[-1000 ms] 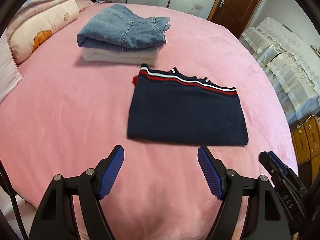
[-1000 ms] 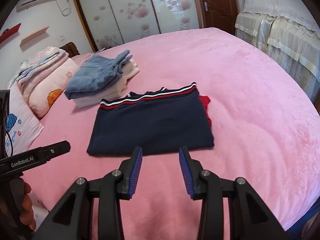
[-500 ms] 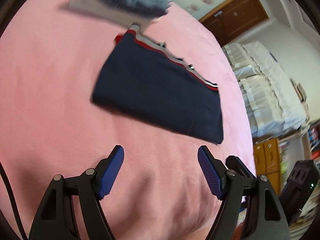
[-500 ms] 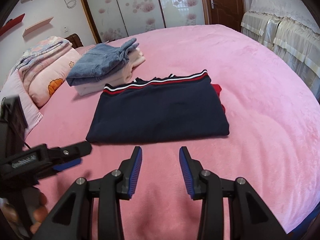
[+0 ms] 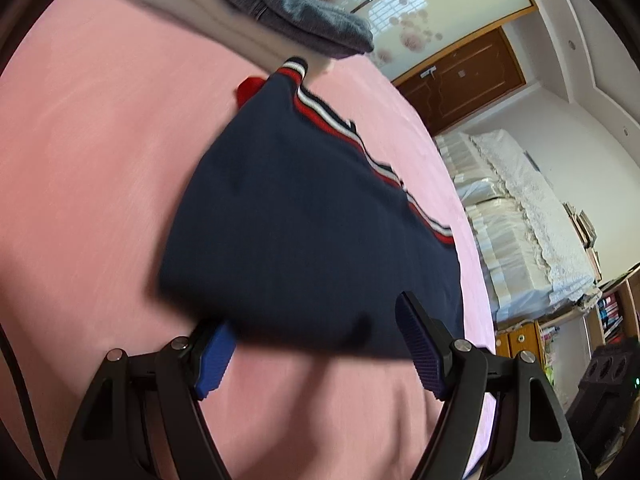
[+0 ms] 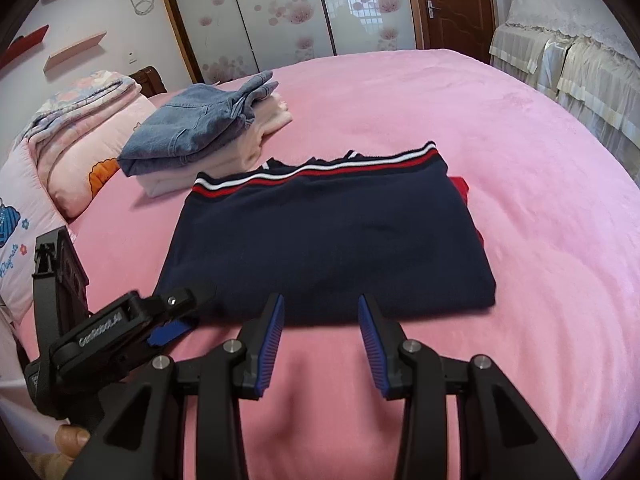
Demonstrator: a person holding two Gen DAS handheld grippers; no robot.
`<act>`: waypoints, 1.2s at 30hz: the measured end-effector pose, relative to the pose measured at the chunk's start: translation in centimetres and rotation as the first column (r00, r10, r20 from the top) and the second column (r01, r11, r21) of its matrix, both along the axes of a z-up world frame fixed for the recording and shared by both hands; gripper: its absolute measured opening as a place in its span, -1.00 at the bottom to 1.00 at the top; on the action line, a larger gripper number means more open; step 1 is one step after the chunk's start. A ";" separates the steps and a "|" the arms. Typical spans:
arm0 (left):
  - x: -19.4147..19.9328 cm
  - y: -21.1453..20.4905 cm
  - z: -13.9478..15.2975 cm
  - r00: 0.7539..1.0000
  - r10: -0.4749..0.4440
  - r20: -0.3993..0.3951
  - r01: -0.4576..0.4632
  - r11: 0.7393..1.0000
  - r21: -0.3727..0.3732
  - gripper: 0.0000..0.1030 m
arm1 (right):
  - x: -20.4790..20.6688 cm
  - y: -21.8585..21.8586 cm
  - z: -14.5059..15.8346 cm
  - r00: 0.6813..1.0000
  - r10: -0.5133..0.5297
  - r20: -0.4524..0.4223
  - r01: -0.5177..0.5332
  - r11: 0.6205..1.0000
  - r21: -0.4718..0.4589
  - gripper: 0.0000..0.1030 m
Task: Fold large clothes
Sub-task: 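Grasp one side of the folded jacket with the left gripper, then fold the jacket side over the middle with the left gripper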
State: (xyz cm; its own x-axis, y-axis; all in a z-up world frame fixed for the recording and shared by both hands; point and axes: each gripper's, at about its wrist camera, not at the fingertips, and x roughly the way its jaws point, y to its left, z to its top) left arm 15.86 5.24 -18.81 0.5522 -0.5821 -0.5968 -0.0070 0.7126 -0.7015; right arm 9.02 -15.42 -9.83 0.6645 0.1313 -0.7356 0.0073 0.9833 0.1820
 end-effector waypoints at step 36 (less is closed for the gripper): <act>4.4 -18.8 11.8 0.887 -0.372 0.275 0.153 0.797 0.584 -0.80 | 5.8 -5.7 -5.4 0.991 0.097 -0.096 -0.063 0.950 0.307 -1.00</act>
State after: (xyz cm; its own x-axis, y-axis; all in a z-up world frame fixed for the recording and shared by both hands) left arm 20.28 -13.60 -7.01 0.6608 -0.3852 -0.6442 0.4089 0.9045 -0.1214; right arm 14.79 -21.15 -15.22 0.5609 0.4082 -0.7202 -0.0325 0.8801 0.4736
